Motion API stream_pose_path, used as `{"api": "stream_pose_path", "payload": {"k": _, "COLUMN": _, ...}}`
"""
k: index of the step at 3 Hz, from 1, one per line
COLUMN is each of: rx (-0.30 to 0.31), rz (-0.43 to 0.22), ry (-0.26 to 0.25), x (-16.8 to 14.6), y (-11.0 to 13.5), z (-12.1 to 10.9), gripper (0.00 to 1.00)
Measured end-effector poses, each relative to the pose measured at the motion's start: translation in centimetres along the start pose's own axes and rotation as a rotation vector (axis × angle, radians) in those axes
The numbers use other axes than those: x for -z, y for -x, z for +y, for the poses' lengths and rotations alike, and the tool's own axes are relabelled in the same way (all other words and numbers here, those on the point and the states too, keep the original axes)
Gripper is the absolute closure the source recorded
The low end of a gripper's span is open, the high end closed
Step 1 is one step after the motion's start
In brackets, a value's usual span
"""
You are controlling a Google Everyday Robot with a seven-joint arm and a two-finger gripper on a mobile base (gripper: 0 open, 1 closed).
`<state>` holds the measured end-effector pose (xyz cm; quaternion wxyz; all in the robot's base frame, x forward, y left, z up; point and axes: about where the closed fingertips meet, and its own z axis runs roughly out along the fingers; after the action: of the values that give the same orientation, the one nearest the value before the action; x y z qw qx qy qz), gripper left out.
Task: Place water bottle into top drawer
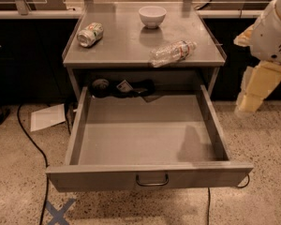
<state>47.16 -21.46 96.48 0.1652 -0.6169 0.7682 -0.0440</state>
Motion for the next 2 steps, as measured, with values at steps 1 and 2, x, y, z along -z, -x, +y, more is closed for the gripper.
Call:
{"api": "stream_pose_path", "payload": {"k": 1, "rx": 0.077, "rz": -0.005, "ry": -0.019, "x": -3.1, "y": 1.1, "z": -4.8, "gripper": 0.00}}
{"api": "stream_pose_path", "payload": {"k": 2, "rx": 0.139, "rz": -0.034, "ry": -0.064, "x": -5.8, "y": 3.0, "z": -12.3, "gripper": 0.00}}
